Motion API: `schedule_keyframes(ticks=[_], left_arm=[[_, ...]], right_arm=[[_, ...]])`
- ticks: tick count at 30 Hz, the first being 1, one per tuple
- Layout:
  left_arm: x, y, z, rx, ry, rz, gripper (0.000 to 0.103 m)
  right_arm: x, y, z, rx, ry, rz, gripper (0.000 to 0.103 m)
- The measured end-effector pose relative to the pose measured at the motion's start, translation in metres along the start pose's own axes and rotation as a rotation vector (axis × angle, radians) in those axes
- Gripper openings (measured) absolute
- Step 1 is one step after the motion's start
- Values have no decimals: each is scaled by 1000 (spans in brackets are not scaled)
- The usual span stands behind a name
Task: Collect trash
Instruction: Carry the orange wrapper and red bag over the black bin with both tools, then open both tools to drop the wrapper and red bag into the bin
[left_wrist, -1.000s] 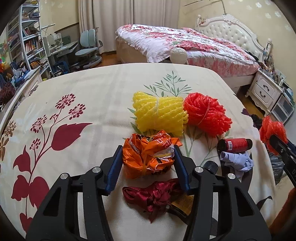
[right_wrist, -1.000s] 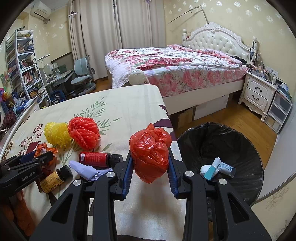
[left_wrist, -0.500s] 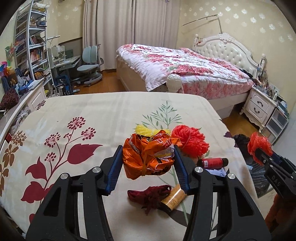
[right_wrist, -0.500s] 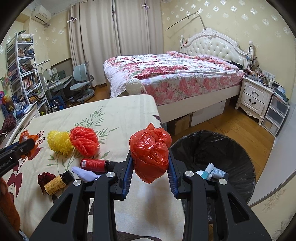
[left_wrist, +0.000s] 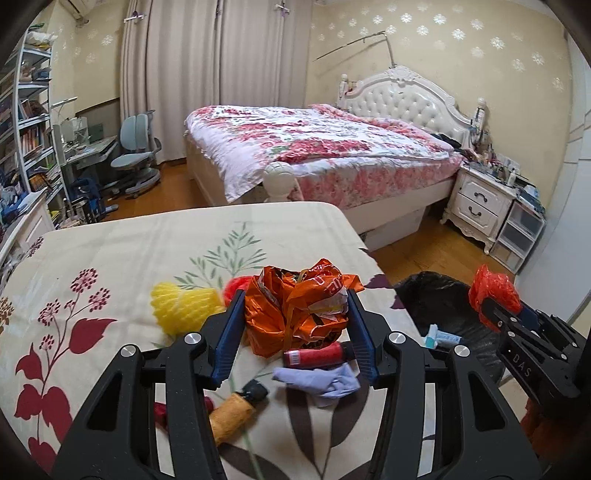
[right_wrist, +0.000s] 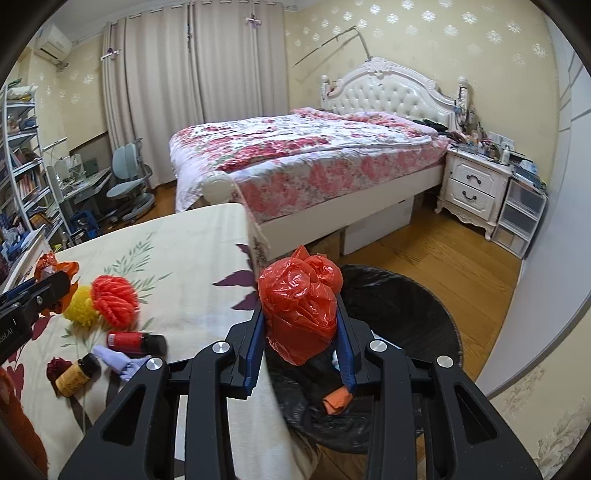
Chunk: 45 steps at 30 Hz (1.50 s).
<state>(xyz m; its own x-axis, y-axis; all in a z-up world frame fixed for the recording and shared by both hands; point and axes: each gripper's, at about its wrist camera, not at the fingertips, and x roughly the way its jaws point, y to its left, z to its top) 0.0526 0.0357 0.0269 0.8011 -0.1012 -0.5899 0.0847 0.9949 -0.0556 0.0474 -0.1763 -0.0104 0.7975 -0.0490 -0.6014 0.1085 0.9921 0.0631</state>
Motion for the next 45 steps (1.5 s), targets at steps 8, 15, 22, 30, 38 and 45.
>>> schedule_keyframes(ticks=[8,15,22,30,38,45], left_arm=[[39,-63,-5,75,38,-56,51],[63,-104,-13,151,61,-72,51],[92,-123,-15,177,102,-62,52],[109,-133,-16,178,134,-60,59],[106,-132,-15,187,104,-32,82],[98,-125,-10,184,83,-12,88]], right_arm=[[17,-29,-7,32,34,-52,34],[34,-52,-12,72,62,-84,34],[51,-66,-15,103,90,-110,34],[63,-73,-16,113,103,-134,35],[60,-82,-19,136,94,-158,55],[51,-85,-17,143,79,-187,62]])
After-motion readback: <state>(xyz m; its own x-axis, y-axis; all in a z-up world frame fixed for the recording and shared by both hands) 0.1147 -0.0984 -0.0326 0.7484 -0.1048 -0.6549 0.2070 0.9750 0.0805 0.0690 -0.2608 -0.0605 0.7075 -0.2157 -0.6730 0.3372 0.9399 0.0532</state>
